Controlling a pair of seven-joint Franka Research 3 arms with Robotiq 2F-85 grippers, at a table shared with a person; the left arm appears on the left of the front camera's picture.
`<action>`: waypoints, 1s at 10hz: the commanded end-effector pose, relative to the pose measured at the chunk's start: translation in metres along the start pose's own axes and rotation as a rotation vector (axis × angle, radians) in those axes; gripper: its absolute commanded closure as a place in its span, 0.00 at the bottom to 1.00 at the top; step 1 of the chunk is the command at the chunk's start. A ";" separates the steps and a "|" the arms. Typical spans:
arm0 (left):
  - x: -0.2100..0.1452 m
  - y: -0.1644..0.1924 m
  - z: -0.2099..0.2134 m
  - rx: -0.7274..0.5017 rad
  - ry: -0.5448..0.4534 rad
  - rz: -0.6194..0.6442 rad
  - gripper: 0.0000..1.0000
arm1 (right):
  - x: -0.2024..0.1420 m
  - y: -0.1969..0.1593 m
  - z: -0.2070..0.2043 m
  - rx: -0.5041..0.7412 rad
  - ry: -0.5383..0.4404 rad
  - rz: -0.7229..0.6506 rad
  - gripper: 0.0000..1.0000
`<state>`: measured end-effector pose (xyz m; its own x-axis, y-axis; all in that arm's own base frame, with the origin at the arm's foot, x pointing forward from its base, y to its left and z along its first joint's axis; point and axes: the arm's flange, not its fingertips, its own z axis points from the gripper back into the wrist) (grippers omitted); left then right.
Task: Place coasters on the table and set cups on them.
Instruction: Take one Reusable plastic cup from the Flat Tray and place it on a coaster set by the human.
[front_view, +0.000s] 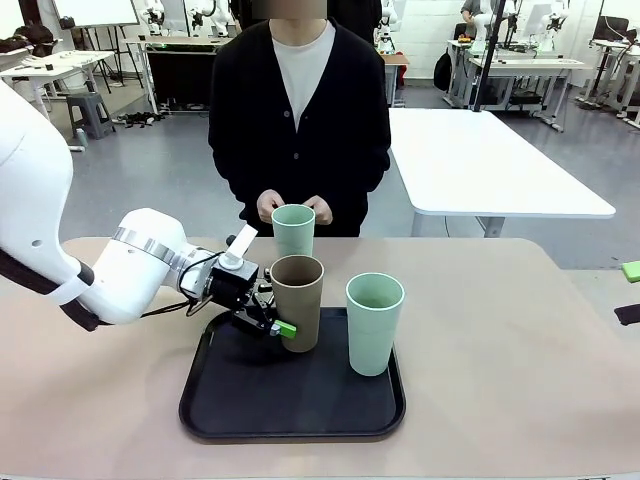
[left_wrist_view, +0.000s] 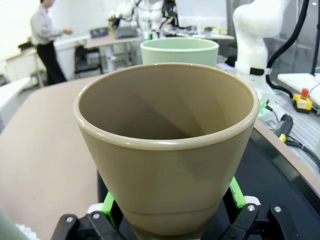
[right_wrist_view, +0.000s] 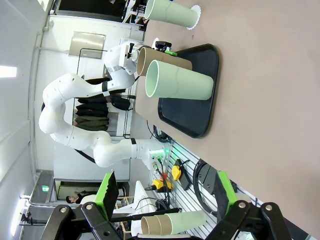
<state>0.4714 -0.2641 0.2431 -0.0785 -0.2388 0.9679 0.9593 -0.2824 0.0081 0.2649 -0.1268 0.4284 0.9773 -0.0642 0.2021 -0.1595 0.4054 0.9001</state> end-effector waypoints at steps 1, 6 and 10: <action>-0.004 0.006 -0.008 0.026 -0.019 -0.027 0.00 | 0.001 0.000 0.000 0.013 -0.006 0.008 0.00; -0.001 0.004 -0.005 0.042 -0.032 -0.027 0.62 | 0.001 0.000 0.000 0.013 -0.006 0.008 0.00; 0.054 -0.028 0.034 0.074 -0.058 -0.001 1.00 | 0.001 0.000 0.000 0.013 -0.006 0.008 0.00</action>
<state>0.4677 -0.2534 0.2717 -0.0812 -0.2148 0.9733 0.9666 -0.2550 0.0243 0.2650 -0.1267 0.4283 0.9773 -0.0641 0.2017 -0.1592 0.4052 0.9002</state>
